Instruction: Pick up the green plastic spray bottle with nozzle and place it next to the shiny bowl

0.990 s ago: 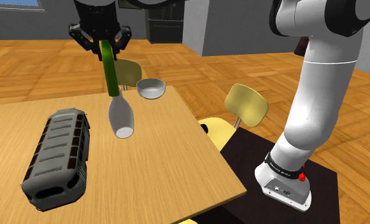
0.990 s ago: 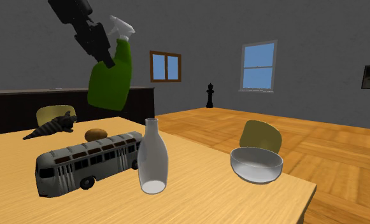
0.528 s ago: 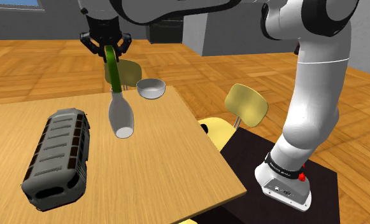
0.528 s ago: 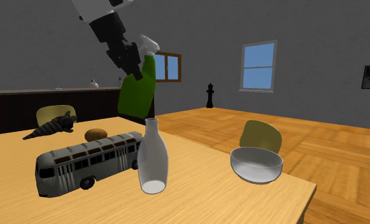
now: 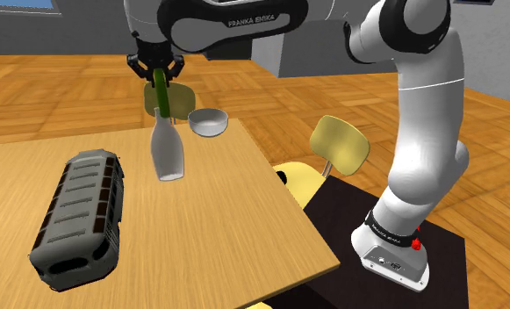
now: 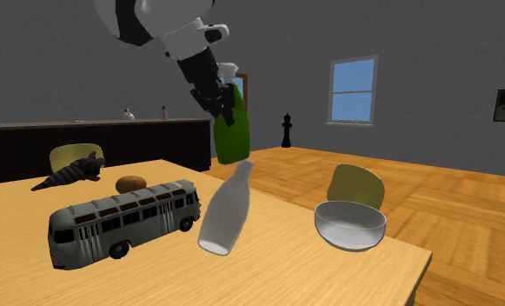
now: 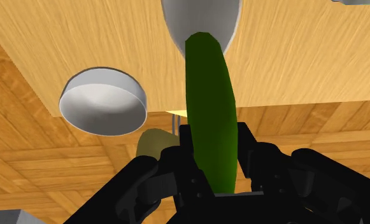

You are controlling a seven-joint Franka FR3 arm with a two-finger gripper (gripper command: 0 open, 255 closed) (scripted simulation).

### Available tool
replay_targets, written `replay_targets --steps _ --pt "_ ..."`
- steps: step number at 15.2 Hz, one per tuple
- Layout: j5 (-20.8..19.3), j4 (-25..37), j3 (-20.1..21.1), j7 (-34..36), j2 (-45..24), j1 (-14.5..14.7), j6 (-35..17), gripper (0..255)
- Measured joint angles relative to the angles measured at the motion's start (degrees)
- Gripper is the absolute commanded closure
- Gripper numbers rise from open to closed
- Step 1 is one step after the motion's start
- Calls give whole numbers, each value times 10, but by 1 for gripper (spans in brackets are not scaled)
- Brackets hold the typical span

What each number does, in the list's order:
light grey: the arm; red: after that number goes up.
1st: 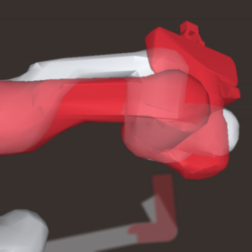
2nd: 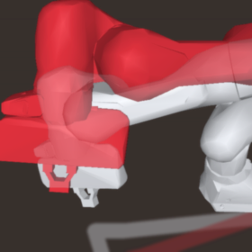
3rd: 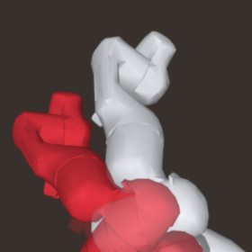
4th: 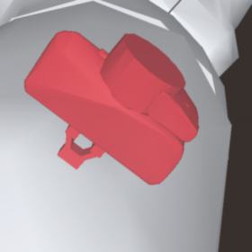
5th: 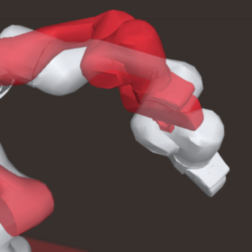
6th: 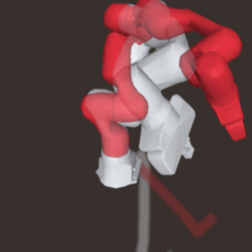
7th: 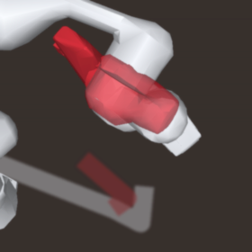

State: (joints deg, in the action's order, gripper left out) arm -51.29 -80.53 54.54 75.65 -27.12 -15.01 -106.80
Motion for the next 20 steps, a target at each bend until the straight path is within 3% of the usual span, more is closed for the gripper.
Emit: replay_targets --steps 7,16,20 --pt "-41 79 -43 -49 -92 11 -25 255" --pt "-79 290 -96 -146 -246 69 -24 255" --pt "-87 271 -101 -133 -254 64 -45 255"
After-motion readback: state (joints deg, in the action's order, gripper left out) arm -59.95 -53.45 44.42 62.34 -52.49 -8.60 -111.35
